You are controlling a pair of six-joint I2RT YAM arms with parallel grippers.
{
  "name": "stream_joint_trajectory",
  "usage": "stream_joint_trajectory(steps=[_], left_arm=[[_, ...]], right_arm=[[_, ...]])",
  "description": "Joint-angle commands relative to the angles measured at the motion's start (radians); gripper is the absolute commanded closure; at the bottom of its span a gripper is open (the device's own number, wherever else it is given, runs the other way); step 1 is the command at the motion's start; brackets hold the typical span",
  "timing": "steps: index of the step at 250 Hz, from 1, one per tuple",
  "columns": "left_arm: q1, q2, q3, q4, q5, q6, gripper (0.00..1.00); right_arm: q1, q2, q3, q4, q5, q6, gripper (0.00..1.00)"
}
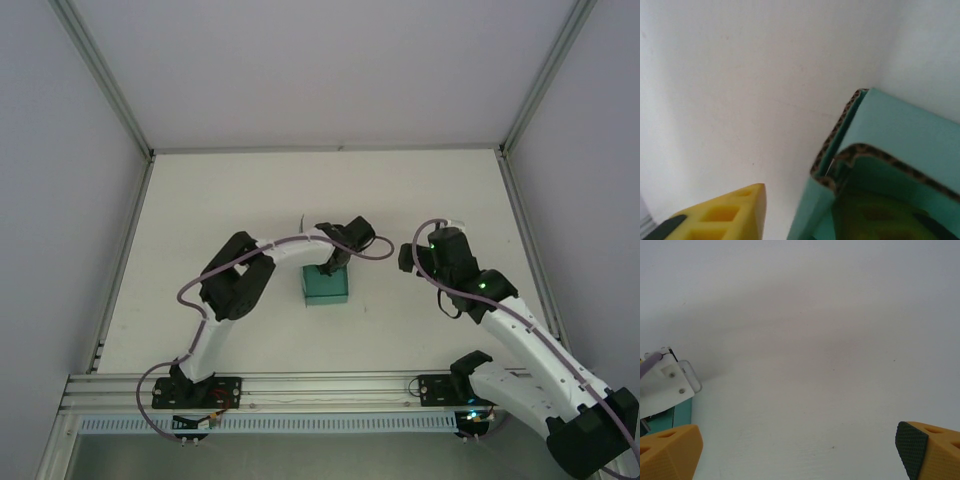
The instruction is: Assemble paper box
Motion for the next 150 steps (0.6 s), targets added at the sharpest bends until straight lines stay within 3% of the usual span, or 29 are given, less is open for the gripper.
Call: stream_joint_trajectory(steps=[1,40,59,70,105,123,150], left_arm=[[0.011,-0.083,0.009,-0.054,0.13,0.021,0.54],[0.016,-0.205,0.005,-0.088,0.276,0.058,0.4],[0.033,-0.265,-0.015,-0.072,0.356,0.059,0.2],[0.044,-0.296,-0.016,-0.055,0.387,0.022,0.01],[0.1,-0.444,-0.073,0.089,0.452,-0.189,0.0],[0.14,-0.541,-0.141,0.202,0.398,-0.362,0.0],[0.234,-0.671,-0.261,0.275,0.39,-0.548,0.0]], right_arm=[[-0.021,-0.005,-0.022,0.042,-0.026,-0.039,0.0],[-0.052,0.014,-0.039,0.093,-0.051,-0.082,0.0],[-0.066,0.031,-0.032,0.115,-0.066,-0.099,0.0],[-0.069,0.044,-0.029,0.142,-0.097,-0.131,0.0],[-0.066,0.148,-0.004,0.281,-0.366,-0.342,0.0],[-0.027,0.259,0.035,0.326,-0.507,-0.5,0.0],[0.089,0.495,0.171,0.285,-0.49,-0.732,0.0]])
